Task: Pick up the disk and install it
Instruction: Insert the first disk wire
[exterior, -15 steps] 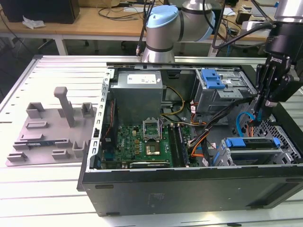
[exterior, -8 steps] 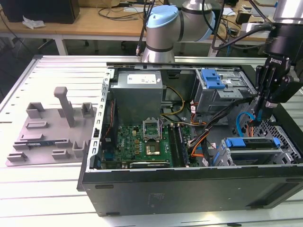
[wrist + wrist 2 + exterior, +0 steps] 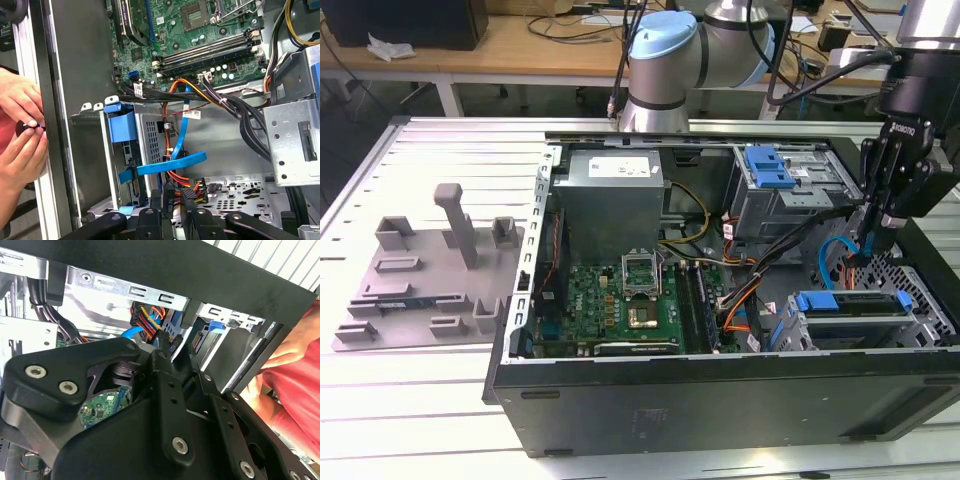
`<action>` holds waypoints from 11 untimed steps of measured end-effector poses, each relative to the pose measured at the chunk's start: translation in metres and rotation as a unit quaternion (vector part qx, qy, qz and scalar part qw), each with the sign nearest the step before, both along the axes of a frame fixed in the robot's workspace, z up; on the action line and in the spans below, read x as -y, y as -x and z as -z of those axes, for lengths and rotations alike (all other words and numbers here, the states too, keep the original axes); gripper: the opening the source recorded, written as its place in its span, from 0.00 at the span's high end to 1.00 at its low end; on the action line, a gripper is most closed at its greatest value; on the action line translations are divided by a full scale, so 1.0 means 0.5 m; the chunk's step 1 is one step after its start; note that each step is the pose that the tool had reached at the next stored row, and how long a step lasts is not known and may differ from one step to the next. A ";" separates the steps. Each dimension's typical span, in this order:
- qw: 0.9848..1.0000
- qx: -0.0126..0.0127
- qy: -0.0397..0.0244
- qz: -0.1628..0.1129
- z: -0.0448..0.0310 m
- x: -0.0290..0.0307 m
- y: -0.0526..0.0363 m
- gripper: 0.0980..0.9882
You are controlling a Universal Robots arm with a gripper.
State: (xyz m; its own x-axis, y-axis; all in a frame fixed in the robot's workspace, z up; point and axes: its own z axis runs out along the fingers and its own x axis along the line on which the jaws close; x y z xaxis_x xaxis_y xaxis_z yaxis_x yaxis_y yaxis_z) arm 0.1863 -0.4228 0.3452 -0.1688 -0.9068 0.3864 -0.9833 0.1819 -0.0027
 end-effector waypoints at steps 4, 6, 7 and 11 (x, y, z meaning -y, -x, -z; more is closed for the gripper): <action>1.000 0.000 0.000 0.000 0.000 0.000 0.000 0.93; 1.000 0.000 0.000 0.000 0.000 0.000 0.000 0.93; 1.000 0.000 0.000 0.000 0.000 0.000 0.000 0.93; 1.000 0.000 -0.001 0.000 0.000 0.001 0.000 0.93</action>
